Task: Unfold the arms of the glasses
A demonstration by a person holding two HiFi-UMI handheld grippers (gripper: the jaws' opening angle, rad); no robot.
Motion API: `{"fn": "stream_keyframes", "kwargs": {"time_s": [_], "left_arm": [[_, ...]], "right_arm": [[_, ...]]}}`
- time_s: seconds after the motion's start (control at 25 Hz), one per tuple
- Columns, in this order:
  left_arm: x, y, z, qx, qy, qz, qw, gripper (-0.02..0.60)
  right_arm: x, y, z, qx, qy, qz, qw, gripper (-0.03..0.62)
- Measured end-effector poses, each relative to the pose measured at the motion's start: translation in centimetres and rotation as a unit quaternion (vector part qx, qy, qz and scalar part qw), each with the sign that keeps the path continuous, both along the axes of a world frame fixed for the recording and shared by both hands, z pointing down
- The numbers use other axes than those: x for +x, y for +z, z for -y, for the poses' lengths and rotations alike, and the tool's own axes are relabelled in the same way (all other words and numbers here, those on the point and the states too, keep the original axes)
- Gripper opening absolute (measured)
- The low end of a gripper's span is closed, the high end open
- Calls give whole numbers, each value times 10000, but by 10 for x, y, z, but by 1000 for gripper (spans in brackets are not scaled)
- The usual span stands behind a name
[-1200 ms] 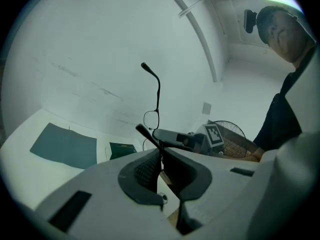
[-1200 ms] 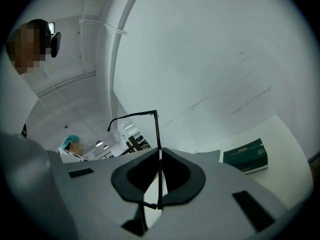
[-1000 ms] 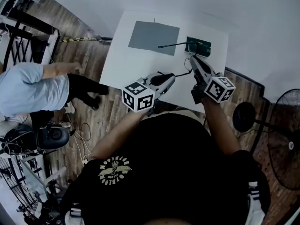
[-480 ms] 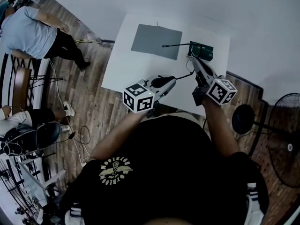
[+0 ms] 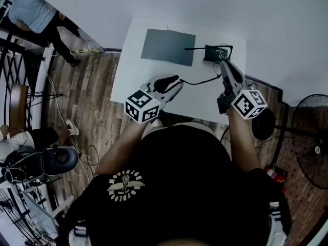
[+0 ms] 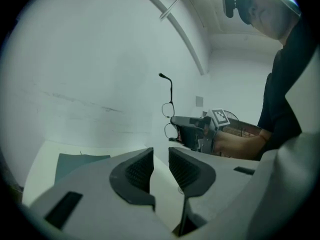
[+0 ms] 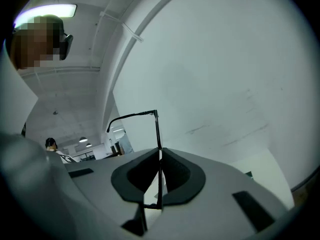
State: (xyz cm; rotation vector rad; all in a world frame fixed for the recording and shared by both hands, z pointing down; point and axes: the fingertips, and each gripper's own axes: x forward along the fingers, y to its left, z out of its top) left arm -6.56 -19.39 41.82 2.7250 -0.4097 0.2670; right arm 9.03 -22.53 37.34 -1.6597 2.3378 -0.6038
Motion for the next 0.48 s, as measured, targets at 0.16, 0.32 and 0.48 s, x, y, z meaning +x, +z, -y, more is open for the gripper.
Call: {"fn": "stream_keyframes", "kwargs": {"time_s": [0.16,0.32,0.48], "left_arm": [[-28,-17,22,239,-389,-113,9989,75],[-51,-43,38,677,-739,-189,9948,29],[-67,-67,50,1006,-1043,-338,9889,10]], "right_arm": [[11,-20,-10,239,368,-418,9982,20],[17,-37,-24,363,599,-876,9937,20],[15,-48,-34,479,694,-1488,9853,20]]}}
